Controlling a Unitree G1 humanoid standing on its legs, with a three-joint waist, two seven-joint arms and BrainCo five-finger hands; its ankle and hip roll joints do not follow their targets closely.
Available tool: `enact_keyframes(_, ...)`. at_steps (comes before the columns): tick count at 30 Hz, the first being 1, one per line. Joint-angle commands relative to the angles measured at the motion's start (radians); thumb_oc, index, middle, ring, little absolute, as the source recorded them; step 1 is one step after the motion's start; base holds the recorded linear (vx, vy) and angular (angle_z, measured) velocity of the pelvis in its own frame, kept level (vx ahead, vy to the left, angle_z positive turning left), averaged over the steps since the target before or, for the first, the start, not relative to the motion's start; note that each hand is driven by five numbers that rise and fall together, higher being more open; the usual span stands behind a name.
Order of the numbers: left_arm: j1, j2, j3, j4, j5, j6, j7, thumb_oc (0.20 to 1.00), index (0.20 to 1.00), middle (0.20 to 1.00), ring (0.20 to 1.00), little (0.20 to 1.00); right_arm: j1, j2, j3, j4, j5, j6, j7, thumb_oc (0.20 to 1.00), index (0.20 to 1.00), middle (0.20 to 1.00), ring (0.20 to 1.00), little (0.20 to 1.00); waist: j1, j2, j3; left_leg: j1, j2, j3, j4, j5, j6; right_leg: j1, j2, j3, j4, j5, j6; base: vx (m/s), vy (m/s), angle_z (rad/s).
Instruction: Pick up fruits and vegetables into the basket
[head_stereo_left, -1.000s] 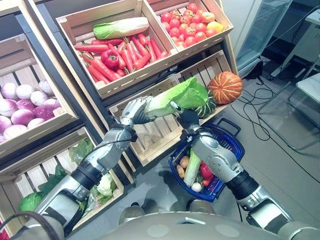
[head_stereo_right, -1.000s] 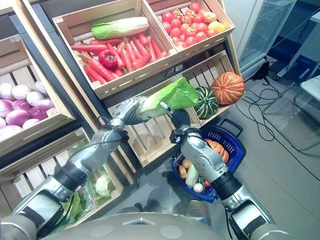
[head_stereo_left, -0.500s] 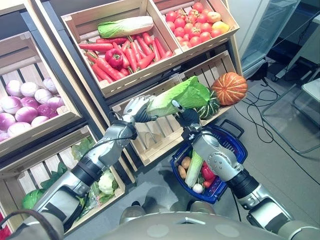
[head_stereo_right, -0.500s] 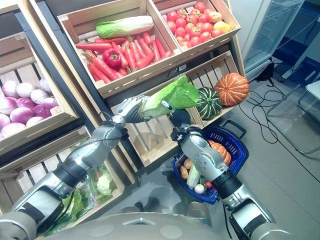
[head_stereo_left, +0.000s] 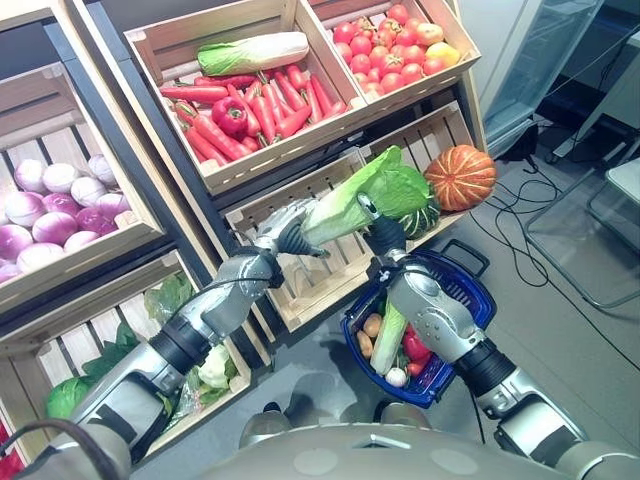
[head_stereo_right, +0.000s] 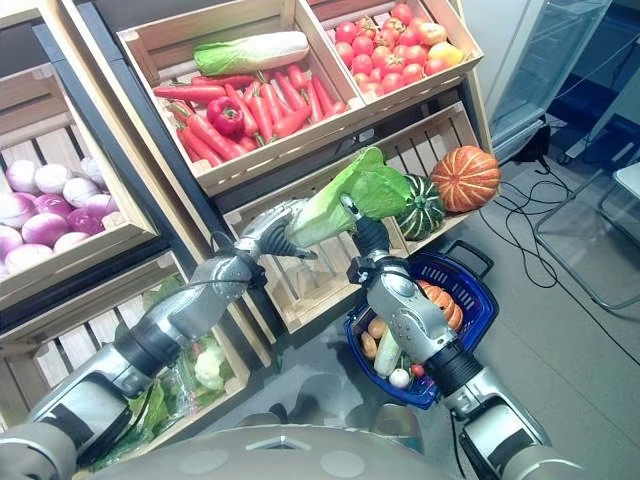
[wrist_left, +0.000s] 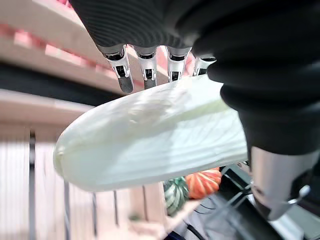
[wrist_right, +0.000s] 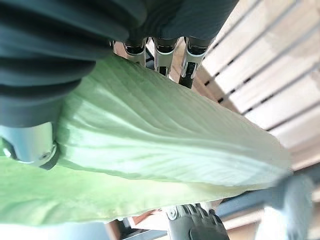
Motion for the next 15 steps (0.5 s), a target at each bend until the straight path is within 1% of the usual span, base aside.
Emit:
enact_keyframes(1,0.080,0.000,-0.032,0.058,-0.255,0.001,-0.111,1.000,1.000,1.000,1.000,1.000,-0.140,0.029,-0.186,-0.169,-0.091,-0.129,0.058,0.200,0.200,0.200,0.200,0.200,-0.021,-0.026,0.069,0.031,-0.017,0.029,0.078,-0.178,0.062,0.041,-0.039,0.025,-0.070,0.017,0.073,-0.11,-0.064,-0.01)
enact_keyframes(4,0.161,-0.007,-0.006,0.138,-0.363,-0.008,-0.140,1.000,1.000,1.000,1.000,1.000,-0.116,-0.038,-0.269,-0.198,-0.153,-0.180,0.026,0.200,0.200,0.200,0.200,0.200,-0.033,-0.023,0.120,-0.015,-0.008,0.032,0.111,-0.180,0.066,-0.016,-0.038,0.032,-0.027,0.009,0.066,-0.18,-0.069,-0.03)
enact_keyframes(5,0.173,-0.008,-0.001,0.165,-0.377,-0.024,-0.145,1.000,1.000,1.000,1.000,1.000,-0.116,-0.055,-0.292,-0.202,-0.165,-0.192,0.014,0.200,0.200,0.200,0.200,0.200,-0.037,-0.022,0.138,-0.031,-0.007,0.031,0.120,-0.181,0.066,-0.036,-0.037,0.033,-0.014,0.007,0.063,-0.23,-0.071,-0.08)
enact_keyframes(7,0.200,-0.004,0.028,0.230,-0.417,-0.043,-0.144,1.000,1.000,1.000,1.000,1.000,-0.125,-0.109,-0.357,-0.206,-0.203,-0.213,-0.026,0.200,0.200,0.200,0.200,0.200,-0.045,-0.018,0.193,-0.071,-0.004,0.026,0.146,-0.183,0.066,-0.080,-0.038,0.036,0.021,-0.002,0.057,-0.24,-0.060,-0.08)
enact_keyframes(8,0.209,-0.002,0.038,0.248,-0.422,-0.056,-0.148,1.000,1.000,1.000,1.000,1.000,-0.126,-0.126,-0.377,-0.208,-0.214,-0.215,-0.044,0.200,0.200,0.200,0.200,0.200,-0.048,-0.017,0.208,-0.086,-0.004,0.025,0.148,-0.175,0.066,-0.095,-0.038,0.035,0.024,0.004,0.053,-0.20,-0.045,-0.01)
enact_keyframes(9,0.224,-0.005,0.051,0.276,-0.448,-0.060,-0.143,1.000,1.000,1.000,1.000,1.000,-0.127,-0.149,-0.399,-0.207,-0.242,-0.215,-0.074,0.200,0.200,0.200,0.200,0.200,-0.050,-0.014,0.226,-0.103,-0.005,0.023,0.153,-0.170,0.064,-0.109,-0.038,0.035,0.032,0.004,0.049,-0.16,-0.023,0.05)
enact_keyframes(10,0.246,-0.008,0.068,0.315,-0.479,-0.078,-0.137,1.000,1.000,1.000,1.000,1.000,-0.128,-0.183,-0.432,-0.199,-0.266,-0.208,-0.099,0.200,0.200,0.200,0.200,0.200,-0.056,-0.008,0.253,-0.121,-0.005,0.020,0.165,-0.170,0.061,-0.129,-0.039,0.037,0.051,-0.005,0.044,-0.14,-0.010,0.04)
enact_keyframes(11,0.263,-0.016,0.085,0.344,-0.496,-0.096,-0.141,1.000,1.000,1.000,1.000,1.000,-0.127,-0.205,-0.451,-0.192,-0.283,-0.204,-0.116,0.200,0.200,0.200,0.200,0.200,-0.059,-0.004,0.268,-0.137,-0.006,0.019,0.169,-0.164,0.058,-0.144,-0.040,0.039,0.059,-0.006,0.040,-0.13,0.004,0.03)
enact_keyframes(12,0.280,-0.025,0.102,0.371,-0.528,-0.101,-0.146,1.000,1.000,1.000,1.000,1.000,-0.125,-0.225,-0.470,-0.182,-0.304,-0.198,-0.134,0.200,0.200,0.200,0.200,0.200,-0.061,0.000,0.282,-0.151,-0.007,0.019,0.172,-0.158,0.055,-0.158,-0.041,0.038,0.067,-0.007,0.036,-0.12,0.004,-0.01)
enact_keyframes(13,0.302,-0.038,0.126,0.404,-0.566,-0.109,-0.152,1.000,1.000,1.000,1.000,1.000,-0.118,-0.247,-0.494,-0.166,-0.327,-0.197,-0.150,0.200,0.200,0.200,0.200,0.200,-0.063,0.006,0.302,-0.170,-0.007,0.019,0.177,-0.151,0.052,-0.175,-0.043,0.038,0.077,-0.009,0.030,-0.10,0.003,-0.02)
enact_keyframes(14,0.306,-0.041,0.132,0.413,-0.568,-0.117,-0.157,1.000,1.000,1.000,1.000,1.000,-0.118,-0.252,-0.500,-0.164,-0.328,-0.199,-0.150,0.200,0.200,0.200,0.200,0.200,-0.064,0.007,0.306,-0.177,-0.007,0.019,0.175,-0.144,0.052,-0.183,-0.043,0.037,0.076,-0.004,0.028,-0.11,0.013,-0.07)
enact_keyframes(15,0.326,-0.057,0.157,0.449,-0.596,-0.136,-0.181,1.000,1.000,1.000,1.000,1.000,-0.110,-0.274,-0.525,-0.150,-0.338,-0.201,-0.159,0.200,0.200,0.200,0.200,0.200,-0.067,0.015,0.328,-0.195,-0.007,0.019,0.185,-0.142,0.048,-0.205,-0.046,0.035,0.099,-0.013,0.023,-0.09,0.020,-0.08)
